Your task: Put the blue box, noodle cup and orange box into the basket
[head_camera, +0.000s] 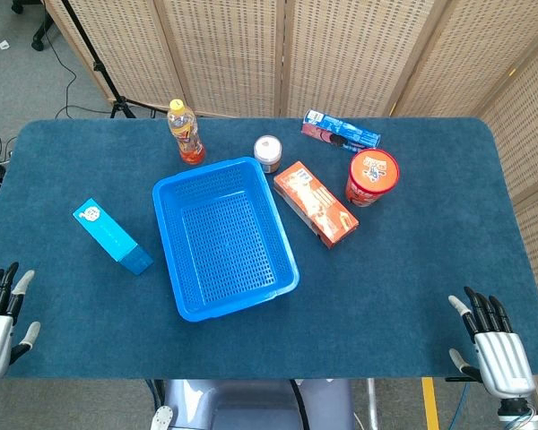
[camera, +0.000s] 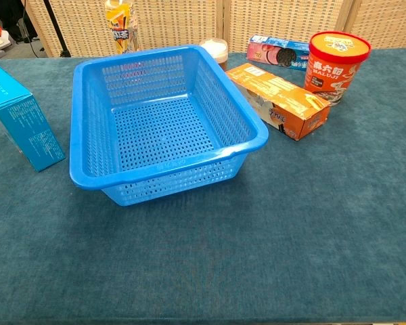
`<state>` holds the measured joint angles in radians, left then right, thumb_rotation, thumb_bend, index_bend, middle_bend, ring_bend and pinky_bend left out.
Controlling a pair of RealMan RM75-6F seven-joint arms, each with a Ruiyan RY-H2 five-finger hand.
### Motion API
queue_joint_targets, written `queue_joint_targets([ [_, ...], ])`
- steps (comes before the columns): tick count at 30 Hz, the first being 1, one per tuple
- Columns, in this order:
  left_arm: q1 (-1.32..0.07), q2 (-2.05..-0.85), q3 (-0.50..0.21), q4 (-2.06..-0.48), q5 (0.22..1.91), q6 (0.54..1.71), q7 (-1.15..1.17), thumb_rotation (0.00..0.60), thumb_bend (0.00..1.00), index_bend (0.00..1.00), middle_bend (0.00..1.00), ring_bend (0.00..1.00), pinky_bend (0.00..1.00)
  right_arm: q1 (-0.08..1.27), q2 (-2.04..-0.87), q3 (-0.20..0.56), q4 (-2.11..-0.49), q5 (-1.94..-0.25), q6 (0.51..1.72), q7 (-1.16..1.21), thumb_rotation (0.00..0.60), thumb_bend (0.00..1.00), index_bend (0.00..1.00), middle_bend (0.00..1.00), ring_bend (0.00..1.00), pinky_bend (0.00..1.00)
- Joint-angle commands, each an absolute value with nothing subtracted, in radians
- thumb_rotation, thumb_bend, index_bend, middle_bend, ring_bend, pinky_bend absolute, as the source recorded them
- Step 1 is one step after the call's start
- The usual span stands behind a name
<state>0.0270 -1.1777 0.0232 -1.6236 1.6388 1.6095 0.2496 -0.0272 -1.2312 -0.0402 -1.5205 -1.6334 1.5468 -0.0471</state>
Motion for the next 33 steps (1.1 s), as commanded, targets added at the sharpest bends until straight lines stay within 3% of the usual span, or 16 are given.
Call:
queue_joint_targets([
  [1, 0.025, -1.18, 0.022, -1.623, 1.639, 1.607, 0.253, 0.6, 0.3, 0.02, 0.0, 0.01, 0.13, -0.028, -1.23, -0.04, -1.52, -1.635, 1.55, -0.044, 0.6, 0.26, 0.15, 0.0, 0.0, 0.0],
  [33, -0.026, -1.151, 0.009, -1.699, 1.627, 1.531, 0.295, 0.6, 0.3, 0.02, 0.0, 0.01, 0.13, -0.048, -1.209, -0.033, -1.509, -1.612, 1.568, -0.008, 0.6, 0.26, 0.15, 0.0, 0.0, 0.0],
])
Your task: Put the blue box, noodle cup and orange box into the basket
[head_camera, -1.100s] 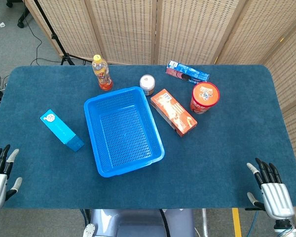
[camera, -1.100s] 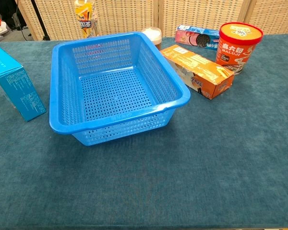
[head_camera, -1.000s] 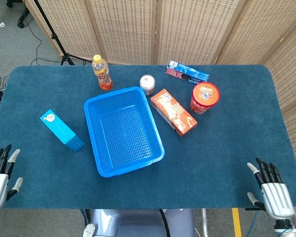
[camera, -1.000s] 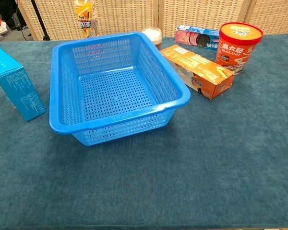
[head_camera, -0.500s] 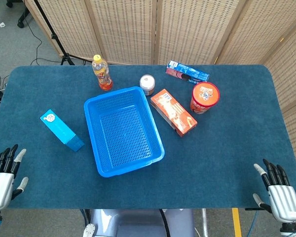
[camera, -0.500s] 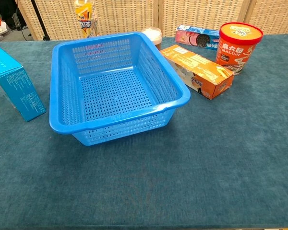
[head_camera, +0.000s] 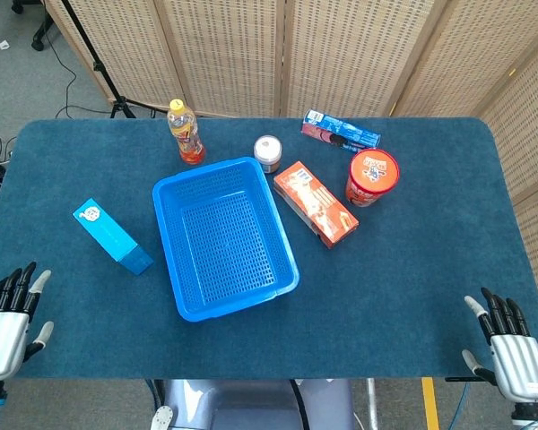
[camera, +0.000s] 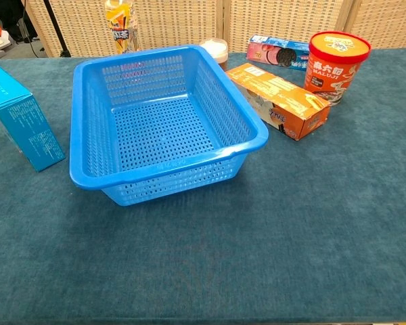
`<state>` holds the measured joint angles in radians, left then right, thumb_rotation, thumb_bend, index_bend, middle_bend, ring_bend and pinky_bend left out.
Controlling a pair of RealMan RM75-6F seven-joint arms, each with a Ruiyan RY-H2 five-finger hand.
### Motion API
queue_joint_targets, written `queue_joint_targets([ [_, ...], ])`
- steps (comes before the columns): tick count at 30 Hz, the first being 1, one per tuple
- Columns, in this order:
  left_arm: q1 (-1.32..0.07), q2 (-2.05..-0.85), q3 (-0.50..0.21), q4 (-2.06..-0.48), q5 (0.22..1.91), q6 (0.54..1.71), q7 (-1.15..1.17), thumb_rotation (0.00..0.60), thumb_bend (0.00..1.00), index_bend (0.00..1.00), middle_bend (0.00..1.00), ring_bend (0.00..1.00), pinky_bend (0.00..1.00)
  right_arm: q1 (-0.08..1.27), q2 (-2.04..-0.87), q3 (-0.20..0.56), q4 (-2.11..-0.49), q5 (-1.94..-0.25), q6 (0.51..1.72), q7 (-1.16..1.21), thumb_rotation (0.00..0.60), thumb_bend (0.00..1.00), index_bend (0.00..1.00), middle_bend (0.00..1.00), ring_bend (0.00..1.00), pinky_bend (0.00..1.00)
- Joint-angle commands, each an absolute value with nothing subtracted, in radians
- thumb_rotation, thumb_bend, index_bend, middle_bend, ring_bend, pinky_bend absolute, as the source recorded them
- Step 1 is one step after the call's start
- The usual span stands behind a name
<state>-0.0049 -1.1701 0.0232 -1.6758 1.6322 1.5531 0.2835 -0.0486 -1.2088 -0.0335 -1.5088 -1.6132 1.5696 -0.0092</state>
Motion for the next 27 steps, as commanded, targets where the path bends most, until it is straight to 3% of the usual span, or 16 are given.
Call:
queue_joint_targets([
  [1, -0.047, -1.128, -0.003, -1.724, 1.62, 1.506, 0.304, 0.6, 0.3, 0.02, 0.0, 0.01, 0.13, -0.047, -1.209, -0.033, -1.509, -1.613, 1.567, -0.006, 0.6, 0.26, 0.15, 0.0, 0.0, 0.0],
  [4, -0.116, -1.049, -0.035, -1.809, 1.598, 1.414, 0.308, 0.6, 0.3, 0.02, 0.0, 0.01, 0.13, -0.046, -1.209, -0.031, -1.51, -1.616, 1.569, -0.003, 0.6, 0.26, 0.15, 0.0, 0.0, 0.0],
  [11, -0.322, -0.853, -0.107, -1.931, 1.415, 1.064, 0.255, 0.6, 0.3, 0.02, 0.0, 0.01, 0.13, -0.046, -1.207, -0.03, -1.511, -1.617, 1.571, 0.006, 0.6, 0.26, 0.15, 0.0, 0.0, 0.0],
  [18, -0.476, -0.798, -0.15, -1.927, 1.241, 0.815, 0.243, 0.6, 0.3, 0.02, 0.0, 0.01, 0.13, -0.046, -1.207, -0.026, -1.505, -1.607, 1.567, 0.016, 0.6, 0.26, 0.15, 0.0, 0.0, 0.0],
  [27, -0.686, -0.768, -0.173, -1.806, 1.047, 0.489, 0.176, 0.6, 0.3, 0.02, 0.0, 0.01, 0.13, -0.044, -1.209, -0.022, -1.492, -1.593, 1.558, 0.027, 0.6, 0.26, 0.15, 0.0, 0.0, 0.0],
])
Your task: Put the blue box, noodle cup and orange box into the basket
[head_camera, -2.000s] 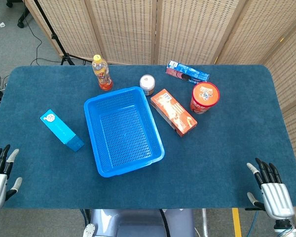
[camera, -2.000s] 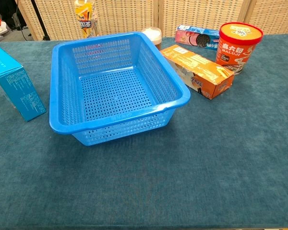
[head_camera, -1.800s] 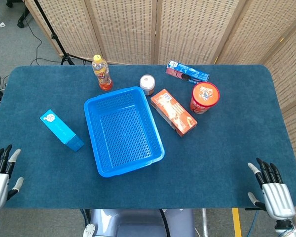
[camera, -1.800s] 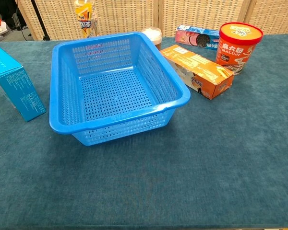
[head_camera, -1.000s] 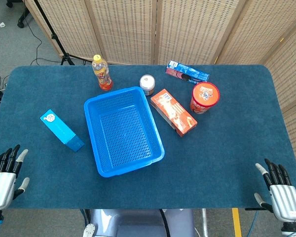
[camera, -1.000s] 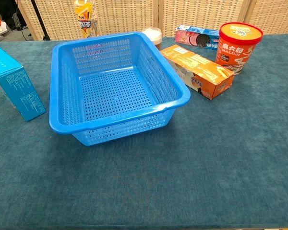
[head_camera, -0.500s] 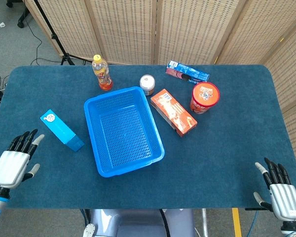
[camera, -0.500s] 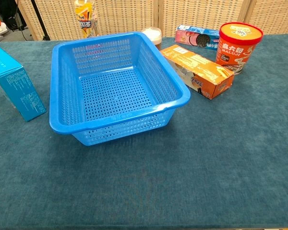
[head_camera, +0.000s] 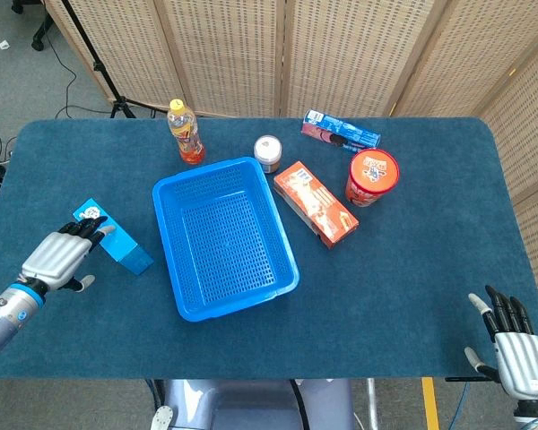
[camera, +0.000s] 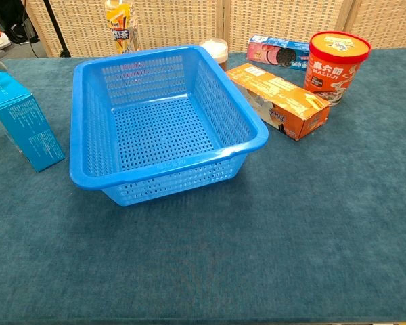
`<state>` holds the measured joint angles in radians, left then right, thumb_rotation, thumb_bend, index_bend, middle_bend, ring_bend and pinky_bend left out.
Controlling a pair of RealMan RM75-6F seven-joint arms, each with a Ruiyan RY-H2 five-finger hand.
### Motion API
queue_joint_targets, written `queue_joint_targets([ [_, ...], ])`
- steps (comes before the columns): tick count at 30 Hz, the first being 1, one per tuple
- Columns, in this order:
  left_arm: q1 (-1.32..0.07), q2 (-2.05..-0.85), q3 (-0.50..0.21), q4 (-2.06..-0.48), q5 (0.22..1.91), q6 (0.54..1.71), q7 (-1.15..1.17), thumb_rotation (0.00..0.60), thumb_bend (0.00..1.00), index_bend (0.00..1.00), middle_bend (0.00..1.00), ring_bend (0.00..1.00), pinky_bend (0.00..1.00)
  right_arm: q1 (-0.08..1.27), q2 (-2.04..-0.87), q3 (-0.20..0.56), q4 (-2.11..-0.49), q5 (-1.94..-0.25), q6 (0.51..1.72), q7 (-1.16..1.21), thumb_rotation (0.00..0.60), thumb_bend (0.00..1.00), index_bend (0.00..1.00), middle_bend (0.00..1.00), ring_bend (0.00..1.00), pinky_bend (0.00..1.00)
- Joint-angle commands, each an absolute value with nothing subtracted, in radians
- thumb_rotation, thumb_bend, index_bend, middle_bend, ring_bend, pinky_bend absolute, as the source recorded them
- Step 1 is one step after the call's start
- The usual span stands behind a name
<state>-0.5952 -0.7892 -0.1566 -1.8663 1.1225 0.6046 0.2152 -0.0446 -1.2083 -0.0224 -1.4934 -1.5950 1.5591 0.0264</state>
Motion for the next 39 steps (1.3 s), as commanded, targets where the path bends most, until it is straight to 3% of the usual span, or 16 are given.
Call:
queue_joint_targets([
  [1, -0.7, -0.769, -0.173, -1.792, 1.04, 0.473, 0.172, 0.6, 0.31, 0.02, 0.0, 0.01, 0.13, -0.044, -1.21, -0.021, -1.49, -1.592, 1.557, 0.027, 0.6, 0.26, 0.15, 0.0, 0.0, 0.0],
  [12, -0.788, -0.829, -0.129, -1.678, 1.014, 0.439, 0.186, 0.6, 0.32, 0.02, 0.0, 0.01, 0.13, -0.041, -1.217, -0.019, -1.479, -1.582, 1.543, 0.024, 0.6, 0.26, 0.15, 0.0, 0.0, 0.0],
  [22, -0.841, -0.943, -0.036, -1.602, 0.983, 0.409, 0.215, 0.6, 0.33, 0.06, 0.0, 0.01, 0.13, -0.039, -1.222, -0.011, -1.465, -1.56, 1.532, 0.029, 0.6, 0.26, 0.15, 0.0, 0.0, 0.0],
  [26, -0.835, -0.993, -0.01, -1.586, 0.981, 0.48, 0.239, 0.6, 0.36, 0.21, 0.07, 0.12, 0.16, -0.038, -1.225, -0.01, -1.46, -1.556, 1.528, 0.031, 0.6, 0.26, 0.15, 0.0, 0.0, 0.0],
  [31, -0.802, -1.038, -0.012, -1.579, 1.003, 0.615, 0.259, 0.6, 0.43, 0.55, 0.34, 0.35, 0.34, -0.039, -1.225, -0.008, -1.458, -1.556, 1.532, 0.035, 0.6, 0.26, 0.15, 0.0, 0.0, 0.0],
  [39, -0.788, -1.009, -0.013, -1.611, 1.013, 0.666, 0.26, 0.6, 0.48, 0.69, 0.46, 0.53, 0.45, -0.041, -1.224, -0.009, -1.461, -1.563, 1.541, 0.034, 0.6, 0.26, 0.15, 0.0, 0.0, 0.0],
])
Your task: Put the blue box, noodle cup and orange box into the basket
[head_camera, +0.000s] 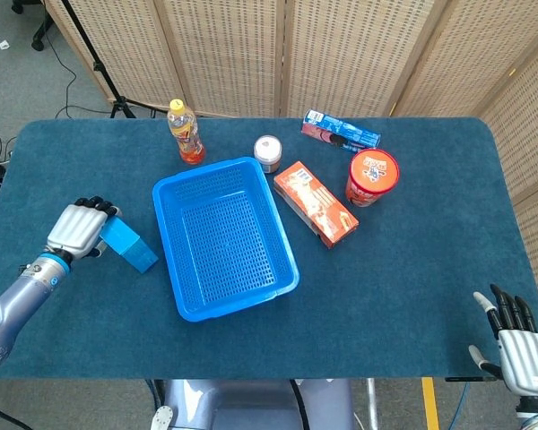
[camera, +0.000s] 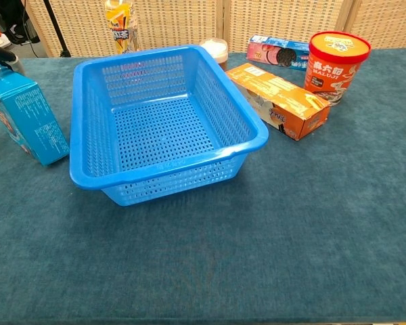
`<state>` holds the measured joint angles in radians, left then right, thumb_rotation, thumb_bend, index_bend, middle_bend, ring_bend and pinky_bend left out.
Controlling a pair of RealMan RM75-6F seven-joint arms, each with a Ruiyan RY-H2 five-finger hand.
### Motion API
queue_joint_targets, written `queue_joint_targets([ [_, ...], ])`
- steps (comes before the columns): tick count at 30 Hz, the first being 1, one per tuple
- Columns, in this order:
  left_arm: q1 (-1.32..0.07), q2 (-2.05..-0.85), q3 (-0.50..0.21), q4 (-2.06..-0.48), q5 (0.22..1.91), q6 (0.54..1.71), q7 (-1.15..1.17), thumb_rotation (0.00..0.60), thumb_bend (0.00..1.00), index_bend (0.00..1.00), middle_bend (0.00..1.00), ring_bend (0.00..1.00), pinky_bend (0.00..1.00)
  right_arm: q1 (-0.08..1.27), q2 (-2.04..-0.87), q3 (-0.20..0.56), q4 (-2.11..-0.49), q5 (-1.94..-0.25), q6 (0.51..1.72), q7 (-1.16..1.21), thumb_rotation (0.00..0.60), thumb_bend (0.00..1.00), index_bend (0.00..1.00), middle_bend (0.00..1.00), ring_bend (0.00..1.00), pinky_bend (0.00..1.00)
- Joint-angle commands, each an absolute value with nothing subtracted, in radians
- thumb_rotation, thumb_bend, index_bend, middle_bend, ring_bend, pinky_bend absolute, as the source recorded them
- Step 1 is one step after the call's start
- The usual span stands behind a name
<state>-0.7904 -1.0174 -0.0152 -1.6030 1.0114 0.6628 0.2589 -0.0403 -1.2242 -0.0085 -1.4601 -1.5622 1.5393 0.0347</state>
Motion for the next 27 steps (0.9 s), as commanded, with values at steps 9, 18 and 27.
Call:
queue_joint_targets([
  [9, -0.784, -0.927, -0.042, -1.68, 1.025, 0.703, 0.233, 0.6, 0.52, 0.76, 0.52, 0.59, 0.5, -0.045, -1.219, -0.009, -1.472, -1.572, 1.554, 0.035, 0.6, 0.26, 0.15, 0.0, 0.0, 0.0],
  [18, -0.8, -0.777, -0.131, -1.811, 1.036, 0.714, 0.136, 0.6, 0.52, 0.76, 0.52, 0.59, 0.5, -0.045, -1.218, -0.009, -1.475, -1.578, 1.561, 0.039, 0.6, 0.26, 0.15, 0.0, 0.0, 0.0],
  [27, -0.782, -0.772, -0.189, -1.883, 1.172, 0.8, 0.066, 0.6, 0.52, 0.76, 0.52, 0.59, 0.5, -0.045, -1.214, -0.007, -1.479, -1.584, 1.569, 0.05, 0.6, 0.26, 0.15, 0.0, 0.0, 0.0],
])
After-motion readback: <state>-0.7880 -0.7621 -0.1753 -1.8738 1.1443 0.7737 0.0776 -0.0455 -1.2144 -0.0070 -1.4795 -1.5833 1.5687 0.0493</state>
